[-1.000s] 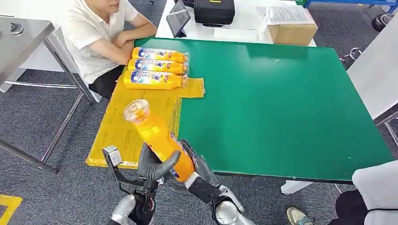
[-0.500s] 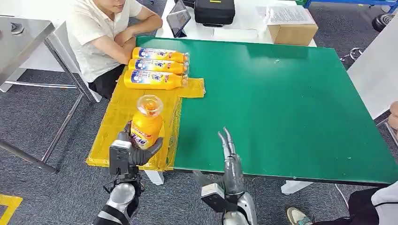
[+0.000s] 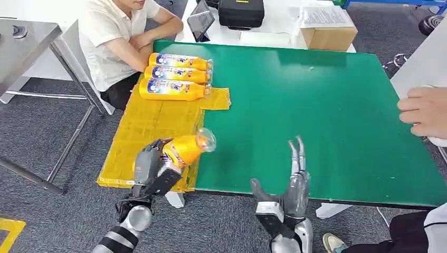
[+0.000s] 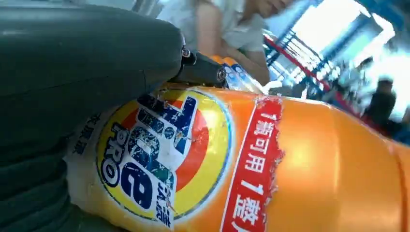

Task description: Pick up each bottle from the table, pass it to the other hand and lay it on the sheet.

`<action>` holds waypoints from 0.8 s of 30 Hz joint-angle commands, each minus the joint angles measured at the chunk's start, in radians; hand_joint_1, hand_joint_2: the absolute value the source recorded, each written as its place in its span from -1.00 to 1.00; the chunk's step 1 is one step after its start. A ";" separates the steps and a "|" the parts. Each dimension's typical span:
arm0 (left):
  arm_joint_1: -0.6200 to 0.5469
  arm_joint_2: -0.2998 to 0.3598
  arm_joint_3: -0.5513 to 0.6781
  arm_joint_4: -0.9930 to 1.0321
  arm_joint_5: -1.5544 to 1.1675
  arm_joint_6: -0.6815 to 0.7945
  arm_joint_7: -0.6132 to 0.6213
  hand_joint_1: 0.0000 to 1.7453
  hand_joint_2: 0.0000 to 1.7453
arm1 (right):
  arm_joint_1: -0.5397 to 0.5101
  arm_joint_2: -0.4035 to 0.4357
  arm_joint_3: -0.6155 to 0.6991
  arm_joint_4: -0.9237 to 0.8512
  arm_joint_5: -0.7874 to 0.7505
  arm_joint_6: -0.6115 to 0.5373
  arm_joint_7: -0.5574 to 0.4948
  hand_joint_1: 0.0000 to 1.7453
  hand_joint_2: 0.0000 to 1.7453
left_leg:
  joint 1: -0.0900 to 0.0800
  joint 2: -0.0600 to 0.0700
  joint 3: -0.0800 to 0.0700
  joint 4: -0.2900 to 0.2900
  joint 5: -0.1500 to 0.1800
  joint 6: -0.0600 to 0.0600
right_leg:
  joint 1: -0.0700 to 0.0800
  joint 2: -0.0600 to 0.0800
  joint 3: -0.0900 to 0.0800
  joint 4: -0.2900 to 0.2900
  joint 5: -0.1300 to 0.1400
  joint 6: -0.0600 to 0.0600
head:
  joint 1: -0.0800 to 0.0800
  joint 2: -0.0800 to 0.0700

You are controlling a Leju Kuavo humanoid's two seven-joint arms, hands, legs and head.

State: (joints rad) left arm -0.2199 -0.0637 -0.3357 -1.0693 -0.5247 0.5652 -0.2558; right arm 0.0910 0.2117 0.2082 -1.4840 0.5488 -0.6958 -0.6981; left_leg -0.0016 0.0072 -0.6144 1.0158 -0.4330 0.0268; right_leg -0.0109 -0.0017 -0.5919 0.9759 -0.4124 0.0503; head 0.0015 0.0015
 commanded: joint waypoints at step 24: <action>-0.342 0.073 0.046 0.627 -0.122 -0.652 0.091 -1.00 1.00 | -0.084 -0.028 0.096 0.163 -0.255 -0.002 0.000 -1.00 1.00 | 0.001 0.001 0.017 -0.004 0.006 -0.008 | 0.001 0.004 0.013 0.001 0.004 -0.007 | 0.000 0.000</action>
State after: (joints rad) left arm -0.5814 -0.0259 -0.3388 -0.5761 -0.7100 0.0367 -0.1633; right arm 0.0583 0.2071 0.2911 -1.4214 0.2991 -0.6970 -0.6985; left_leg -0.0013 0.0026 -0.6003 1.0148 -0.4274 0.0205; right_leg -0.0105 -0.0040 -0.5789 0.9801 -0.4103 0.0454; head 0.0015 0.0015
